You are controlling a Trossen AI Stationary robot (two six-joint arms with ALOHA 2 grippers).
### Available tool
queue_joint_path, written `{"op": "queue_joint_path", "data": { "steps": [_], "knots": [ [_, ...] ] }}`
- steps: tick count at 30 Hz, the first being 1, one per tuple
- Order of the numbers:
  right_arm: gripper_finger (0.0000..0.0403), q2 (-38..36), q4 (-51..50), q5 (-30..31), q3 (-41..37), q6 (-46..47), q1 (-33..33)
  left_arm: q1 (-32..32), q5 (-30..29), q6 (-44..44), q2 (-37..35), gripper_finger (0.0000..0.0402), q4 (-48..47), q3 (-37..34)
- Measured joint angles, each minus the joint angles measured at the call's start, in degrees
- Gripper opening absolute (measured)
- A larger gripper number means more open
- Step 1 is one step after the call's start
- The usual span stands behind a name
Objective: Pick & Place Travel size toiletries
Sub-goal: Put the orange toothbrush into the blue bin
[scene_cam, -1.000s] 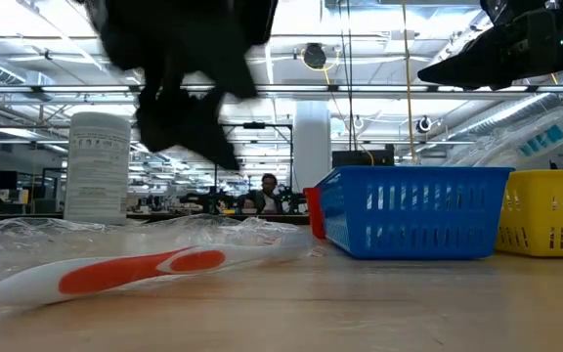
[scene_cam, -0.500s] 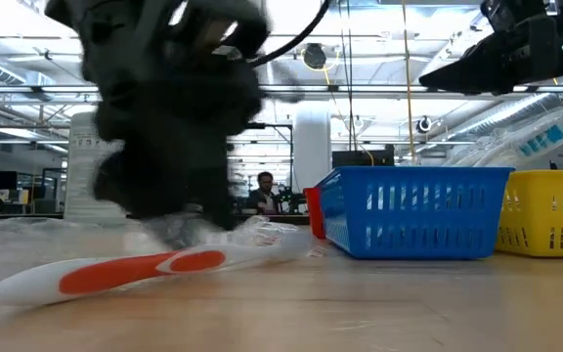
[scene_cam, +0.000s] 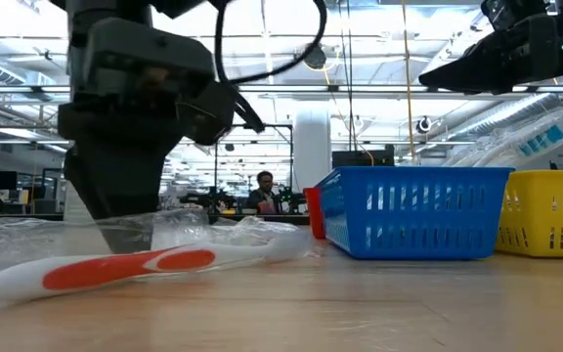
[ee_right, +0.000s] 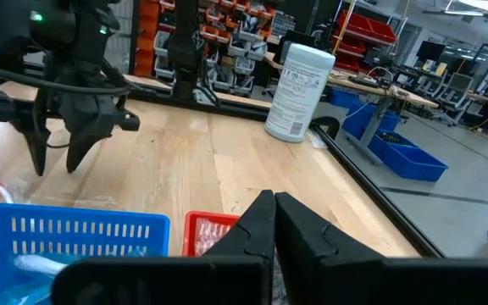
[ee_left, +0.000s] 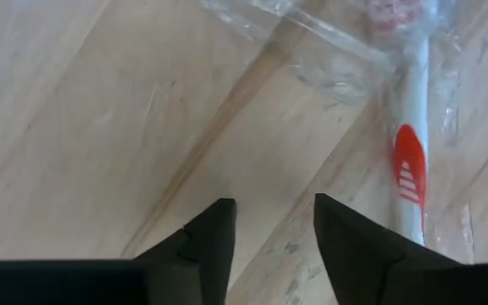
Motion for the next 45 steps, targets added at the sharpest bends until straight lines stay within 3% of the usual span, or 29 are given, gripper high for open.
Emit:
{"op": "queue_joint_path", "data": {
  "steps": [5,10,15,21,27,33,41,45],
  "knots": [
    [0.0000,-0.02,0.37,0.00,0.00,0.00,0.00,1.01,0.31,3.51,-1.91,0.0129,6.23,2.83],
    [0.0000,-0.02,0.40,0.00,0.00,0.00,0.02,1.52,-6.06,4.17,-2.55,0.0098,0.03,12.79],
    [0.0000,-0.02,0.39,0.00,0.00,0.00,0.02,2.10,-9.17,10.48,1.12,0.0060,-0.63,18.75],
    [0.0000,-0.04,0.29,0.00,0.00,0.00,0.00,1.99,-4.59,13.51,5.97,0.0008,0.45,19.30],
    [0.0000,-0.04,0.37,0.00,0.00,0.33,0.02,1.99,1.68,13.07,9.16,0.0008,3.59,19.46],
    [0.0000,-0.06,0.42,0.00,0.00,0.39,0.02,1.99,1.79,9.52,9.99,0.0006,-6.83,19.57],
    [0.0000,-0.07,0.39,0.00,0.02,0.42,0.02,2.16,-6.37,6.02,9.25,0.0006,-31.04,19.41],
    [0.0000,-0.07,0.37,-0.01,0.02,0.42,0.02,2.69,-2.33,0.36,9.31,0.0001,-38.80,19.38]
  ]
}}
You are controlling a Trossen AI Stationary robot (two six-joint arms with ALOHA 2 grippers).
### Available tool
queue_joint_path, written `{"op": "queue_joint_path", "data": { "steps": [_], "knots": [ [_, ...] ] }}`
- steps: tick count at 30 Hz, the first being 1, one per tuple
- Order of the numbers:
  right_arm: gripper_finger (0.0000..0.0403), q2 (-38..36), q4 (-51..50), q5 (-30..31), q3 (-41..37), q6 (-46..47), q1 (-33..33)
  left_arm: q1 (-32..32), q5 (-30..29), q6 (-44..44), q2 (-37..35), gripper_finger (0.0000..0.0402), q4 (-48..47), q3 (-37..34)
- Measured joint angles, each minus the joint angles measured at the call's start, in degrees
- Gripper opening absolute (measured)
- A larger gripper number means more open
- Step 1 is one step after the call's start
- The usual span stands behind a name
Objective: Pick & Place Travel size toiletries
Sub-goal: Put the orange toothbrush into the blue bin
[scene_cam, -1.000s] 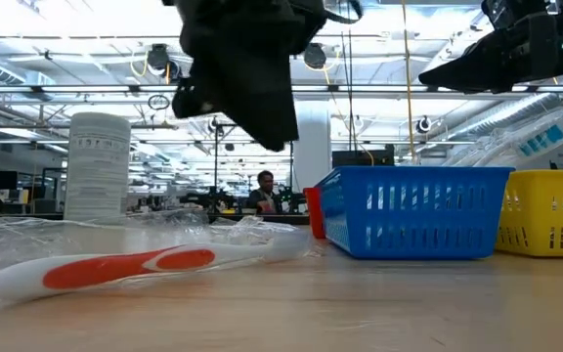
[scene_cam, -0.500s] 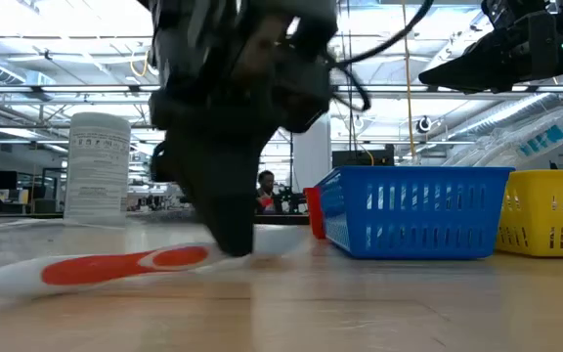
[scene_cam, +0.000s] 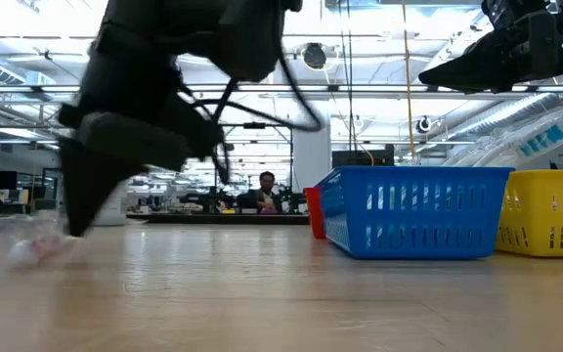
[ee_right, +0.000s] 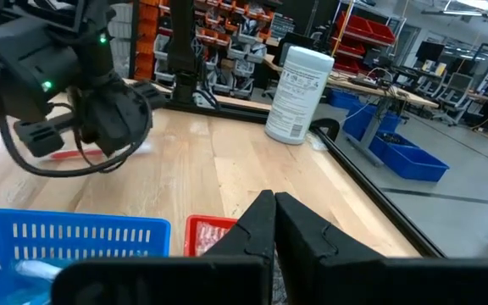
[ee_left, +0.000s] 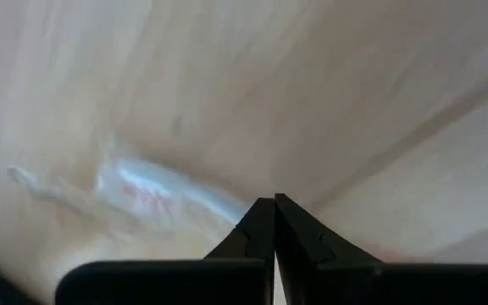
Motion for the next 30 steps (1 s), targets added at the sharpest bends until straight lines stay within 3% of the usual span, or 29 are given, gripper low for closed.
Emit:
{"op": "queue_joint_path", "data": {
  "steps": [5,13,20,24,30],
  "knots": [
    [0.0000,0.00,0.00,0.00,0.00,0.00,-0.01,-2.07,4.19,-5.64,-0.09,0.0007,-9.19,2.03],
    [0.0000,0.01,-0.13,0.00,0.00,-0.07,0.00,-6.18,0.33,-16.28,-0.09,0.0020,-12.57,1.55],
    [0.0000,0.02,-0.64,0.00,0.00,-0.07,0.00,-3.63,-3.83,-17.97,-0.13,0.0119,-9.96,0.33],
    [0.0000,0.02,-0.64,-0.01,0.00,-0.04,0.00,-2.12,-0.82,-18.48,-0.26,0.0173,-7.45,-1.95],
    [0.0000,0.02,-1.02,-0.01,0.00,-0.09,0.00,-0.63,-0.38,-22.16,-0.36,0.0205,-4.04,-8.69]
  ]
}}
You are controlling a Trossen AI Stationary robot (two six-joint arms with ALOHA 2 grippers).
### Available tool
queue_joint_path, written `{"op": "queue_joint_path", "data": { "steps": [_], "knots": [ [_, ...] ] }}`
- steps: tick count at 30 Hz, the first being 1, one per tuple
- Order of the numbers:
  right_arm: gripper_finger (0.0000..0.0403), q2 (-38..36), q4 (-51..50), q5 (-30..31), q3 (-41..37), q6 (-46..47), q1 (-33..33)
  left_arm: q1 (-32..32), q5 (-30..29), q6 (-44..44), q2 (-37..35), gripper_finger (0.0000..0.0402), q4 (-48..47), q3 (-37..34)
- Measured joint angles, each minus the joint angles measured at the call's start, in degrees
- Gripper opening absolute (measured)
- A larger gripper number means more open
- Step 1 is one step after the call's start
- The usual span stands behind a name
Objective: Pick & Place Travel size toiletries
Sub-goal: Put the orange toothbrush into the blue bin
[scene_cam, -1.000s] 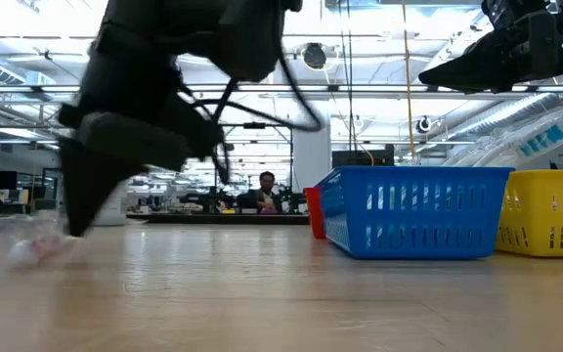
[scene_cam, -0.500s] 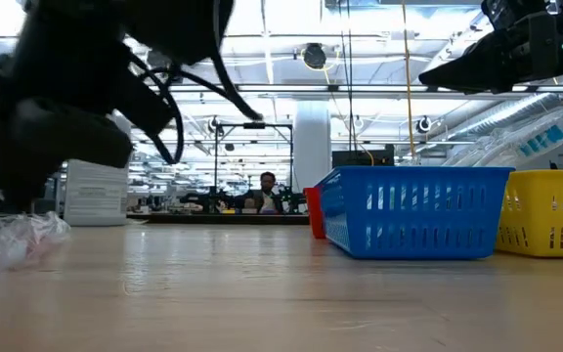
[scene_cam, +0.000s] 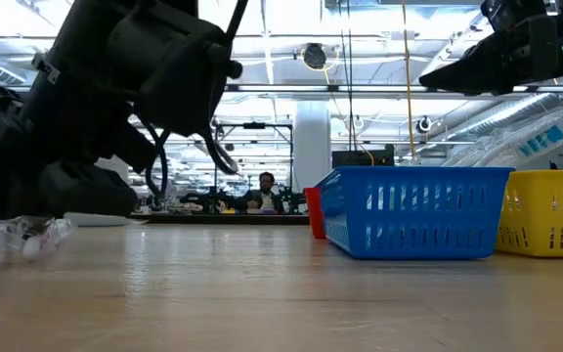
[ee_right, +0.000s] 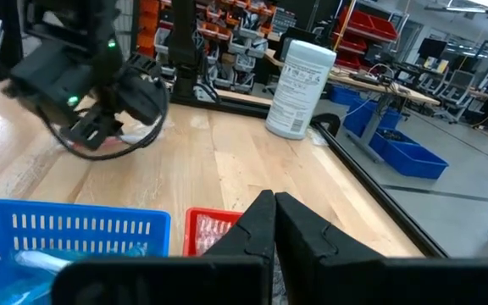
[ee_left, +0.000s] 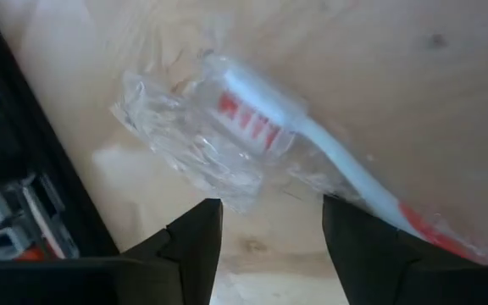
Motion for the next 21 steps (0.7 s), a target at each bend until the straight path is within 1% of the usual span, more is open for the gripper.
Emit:
{"op": "queue_joint_path", "data": {
  "steps": [4,7,9,15,18,21],
  "knots": [
    [0.0000,0.00,0.11,0.02,0.04,-0.02,0.00,1.64,-1.01,5.14,-0.52,0.0194,5.47,-3.84],
    [0.0000,0.00,0.03,0.02,0.07,0.04,0.00,2.54,-4.04,9.40,-0.51,0.0178,6.34,-3.97],
    [0.0000,0.00,0.22,0.00,0.07,0.04,0.00,3.30,-8.36,13.07,-0.23,0.0167,5.84,-3.30],
    [0.0000,0.00,0.58,0.02,0.07,0.07,0.00,5.32,-24.38,29.66,0.19,0.0133,7.58,-2.22],
    [0.0000,0.00,0.40,0.02,0.07,0.07,0.00,6.25,-32.30,32.96,0.63,0.0121,9.23,-1.36],
    [0.0000,0.00,0.47,0.02,0.07,0.08,-0.01,6.59,-37.58,34.86,0.67,0.0110,9.37,0.99]
  ]
}}
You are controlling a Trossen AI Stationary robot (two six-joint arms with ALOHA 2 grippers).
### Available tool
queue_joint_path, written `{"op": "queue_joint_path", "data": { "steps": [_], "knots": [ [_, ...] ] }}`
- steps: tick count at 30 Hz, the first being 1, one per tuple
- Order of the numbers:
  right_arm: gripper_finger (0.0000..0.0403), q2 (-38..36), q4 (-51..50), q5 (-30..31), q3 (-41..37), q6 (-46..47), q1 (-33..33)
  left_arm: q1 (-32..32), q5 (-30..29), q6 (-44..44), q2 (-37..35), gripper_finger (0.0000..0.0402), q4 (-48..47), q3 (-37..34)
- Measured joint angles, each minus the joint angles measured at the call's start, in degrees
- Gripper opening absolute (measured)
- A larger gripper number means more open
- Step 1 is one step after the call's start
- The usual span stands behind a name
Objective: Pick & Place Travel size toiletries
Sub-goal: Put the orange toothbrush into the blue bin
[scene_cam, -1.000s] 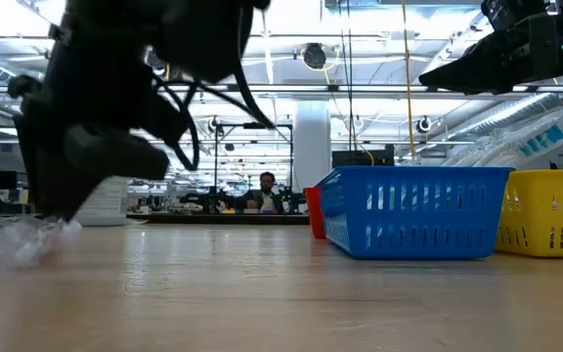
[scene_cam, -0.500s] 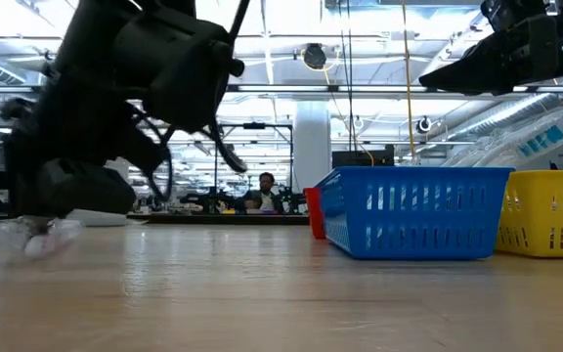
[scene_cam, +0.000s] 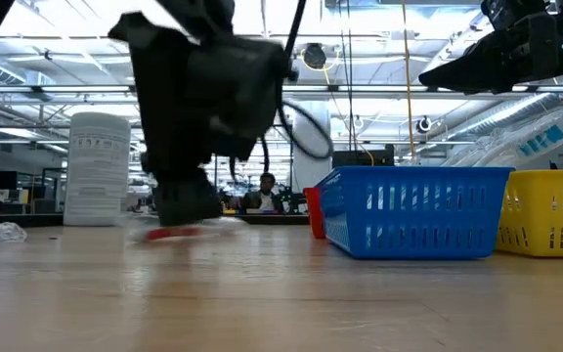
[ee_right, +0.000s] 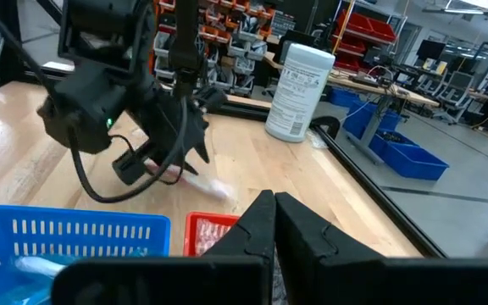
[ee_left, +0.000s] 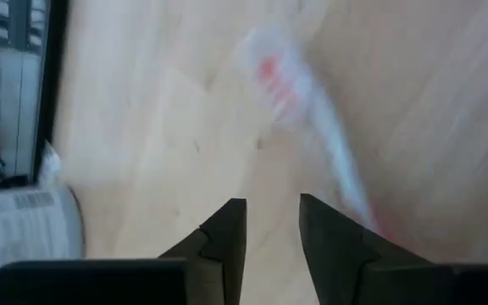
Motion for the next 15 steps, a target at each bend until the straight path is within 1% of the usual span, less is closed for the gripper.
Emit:
{"op": "queue_joint_path", "data": {
  "steps": [5,9,12,15],
  "knots": [
    [0.0000,0.00,0.07,0.00,0.00,-0.01,0.01,-0.10,-0.31,3.02,-2.94,0.0093,-0.93,3.06],
    [0.0000,0.00,0.03,0.00,0.00,-0.01,0.01,-0.21,1.19,2.75,-8.12,0.0090,-1.05,3.14],
    [0.0000,-0.02,-0.02,0.00,0.00,-0.06,0.01,0.41,5.20,3.77,-12.62,0.0090,3.07,1.25],
    [0.0000,0.00,-0.35,0.00,-0.04,-0.12,0.01,2.53,11.45,5.34,-17.90,0.0092,11.78,-4.79]
  ]
}}
